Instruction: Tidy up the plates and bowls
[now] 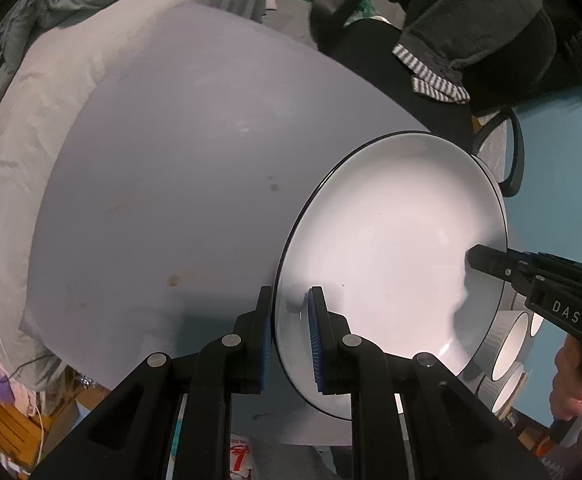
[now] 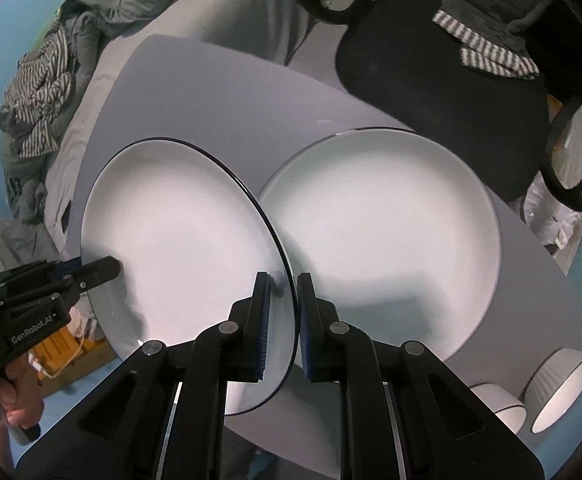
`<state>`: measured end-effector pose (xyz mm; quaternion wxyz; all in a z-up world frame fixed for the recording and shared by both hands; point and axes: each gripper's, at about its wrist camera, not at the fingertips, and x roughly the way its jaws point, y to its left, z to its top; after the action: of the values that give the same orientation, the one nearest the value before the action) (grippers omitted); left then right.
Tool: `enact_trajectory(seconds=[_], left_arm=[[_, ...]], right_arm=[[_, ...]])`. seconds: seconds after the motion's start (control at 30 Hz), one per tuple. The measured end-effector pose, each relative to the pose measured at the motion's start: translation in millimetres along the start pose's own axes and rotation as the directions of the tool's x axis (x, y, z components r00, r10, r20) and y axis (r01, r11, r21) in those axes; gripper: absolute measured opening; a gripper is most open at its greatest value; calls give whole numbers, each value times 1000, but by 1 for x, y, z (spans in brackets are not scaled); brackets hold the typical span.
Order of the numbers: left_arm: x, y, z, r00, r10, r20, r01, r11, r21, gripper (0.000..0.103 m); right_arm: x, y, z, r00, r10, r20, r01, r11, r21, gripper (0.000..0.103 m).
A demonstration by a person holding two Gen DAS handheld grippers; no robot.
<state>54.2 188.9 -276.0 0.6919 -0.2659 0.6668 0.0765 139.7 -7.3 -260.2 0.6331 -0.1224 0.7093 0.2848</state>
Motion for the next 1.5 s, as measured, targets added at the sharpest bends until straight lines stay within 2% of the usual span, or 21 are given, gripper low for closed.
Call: enact_trajectory(seconds=[0.4,0.8,1.5], left_arm=[[13,-53,13,1000,17,-21,-16,997,71,16],[21,-82,23,998,45,-41,-40,994,103,16],[41,-102,30,992,94,-82,-85,991,107,17]], right_arm=[[-17,-55,-10,1000,-4,16,3,997,75,13],[-22,-94,-10,1000,10,25,-14,992,129,13],[-7,-113,-3,1000,8,-8,-7,989,147,14]])
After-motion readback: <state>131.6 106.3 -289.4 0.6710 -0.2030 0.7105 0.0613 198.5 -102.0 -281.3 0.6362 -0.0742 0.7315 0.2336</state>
